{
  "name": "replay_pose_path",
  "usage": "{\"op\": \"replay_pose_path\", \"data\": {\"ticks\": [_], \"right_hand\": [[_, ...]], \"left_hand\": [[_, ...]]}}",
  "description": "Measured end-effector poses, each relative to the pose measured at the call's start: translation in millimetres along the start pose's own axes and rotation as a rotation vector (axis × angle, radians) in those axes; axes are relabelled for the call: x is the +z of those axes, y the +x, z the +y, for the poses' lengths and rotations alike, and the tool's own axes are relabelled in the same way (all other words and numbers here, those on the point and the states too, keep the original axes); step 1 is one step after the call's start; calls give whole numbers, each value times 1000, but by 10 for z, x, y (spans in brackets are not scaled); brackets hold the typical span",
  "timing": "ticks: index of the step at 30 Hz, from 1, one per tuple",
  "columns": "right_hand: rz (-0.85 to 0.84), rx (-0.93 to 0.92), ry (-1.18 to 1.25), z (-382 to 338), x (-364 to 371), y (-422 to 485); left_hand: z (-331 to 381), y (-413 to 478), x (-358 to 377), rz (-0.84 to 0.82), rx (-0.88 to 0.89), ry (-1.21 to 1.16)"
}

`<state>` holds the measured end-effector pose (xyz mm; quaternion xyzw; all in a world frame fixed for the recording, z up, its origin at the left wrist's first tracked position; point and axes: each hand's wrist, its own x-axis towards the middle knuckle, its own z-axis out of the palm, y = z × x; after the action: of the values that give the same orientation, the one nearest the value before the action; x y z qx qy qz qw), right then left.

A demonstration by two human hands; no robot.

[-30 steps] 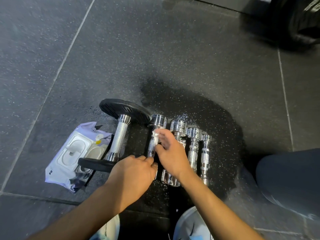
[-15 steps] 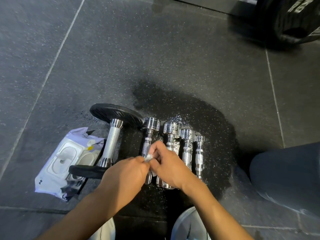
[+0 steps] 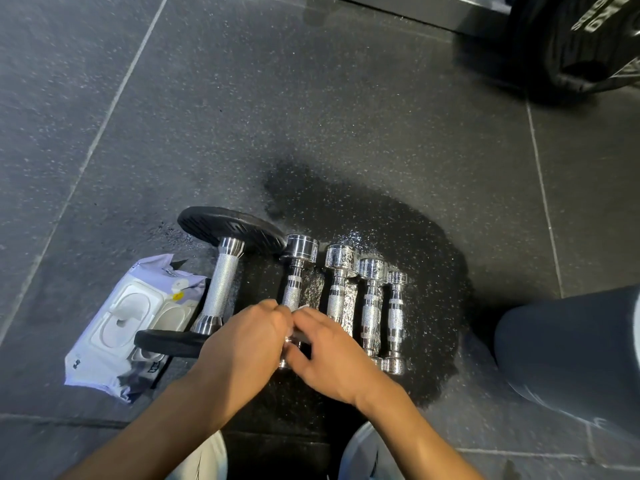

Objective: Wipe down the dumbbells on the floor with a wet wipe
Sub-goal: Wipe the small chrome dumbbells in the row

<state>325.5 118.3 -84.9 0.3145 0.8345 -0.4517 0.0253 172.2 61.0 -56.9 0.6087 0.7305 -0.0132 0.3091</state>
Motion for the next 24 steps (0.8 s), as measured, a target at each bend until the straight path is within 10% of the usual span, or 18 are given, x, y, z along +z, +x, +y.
{"op": "replay_pose_path", "data": {"ticks": [24], "right_hand": [[104,12,-194,-120,271,86]], "left_hand": [[69,-81,-183,128,-149,-221]]}}
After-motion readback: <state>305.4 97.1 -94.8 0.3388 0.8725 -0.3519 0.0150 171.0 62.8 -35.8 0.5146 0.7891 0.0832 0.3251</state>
